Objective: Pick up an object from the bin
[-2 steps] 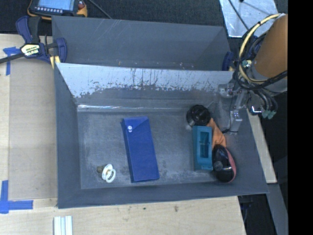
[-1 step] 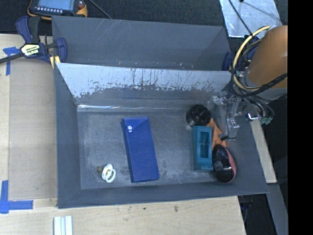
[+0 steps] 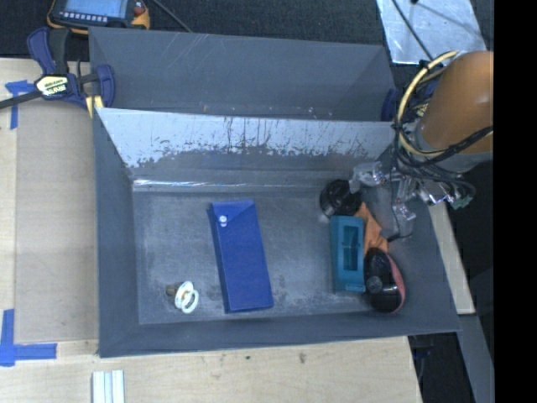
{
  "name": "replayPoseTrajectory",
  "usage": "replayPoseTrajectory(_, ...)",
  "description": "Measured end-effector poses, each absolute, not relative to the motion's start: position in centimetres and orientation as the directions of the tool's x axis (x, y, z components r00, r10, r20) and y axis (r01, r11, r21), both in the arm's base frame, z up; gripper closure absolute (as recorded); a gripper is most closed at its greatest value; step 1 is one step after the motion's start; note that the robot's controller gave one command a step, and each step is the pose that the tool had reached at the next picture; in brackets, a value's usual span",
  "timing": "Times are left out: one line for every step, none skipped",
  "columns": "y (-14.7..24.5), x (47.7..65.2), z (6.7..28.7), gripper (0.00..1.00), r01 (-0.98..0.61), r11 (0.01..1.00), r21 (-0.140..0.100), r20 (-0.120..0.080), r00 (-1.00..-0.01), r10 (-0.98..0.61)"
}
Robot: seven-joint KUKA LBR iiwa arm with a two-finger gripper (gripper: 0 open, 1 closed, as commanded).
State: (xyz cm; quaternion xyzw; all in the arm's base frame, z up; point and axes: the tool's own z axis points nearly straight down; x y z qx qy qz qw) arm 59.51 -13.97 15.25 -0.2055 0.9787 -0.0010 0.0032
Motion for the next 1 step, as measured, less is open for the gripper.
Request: replayPoseTrajectory(-13.22, 57.61, 14.73, 0.0, -0.53, 0.848, -0.001, -0.002, -0.848, -0.53)
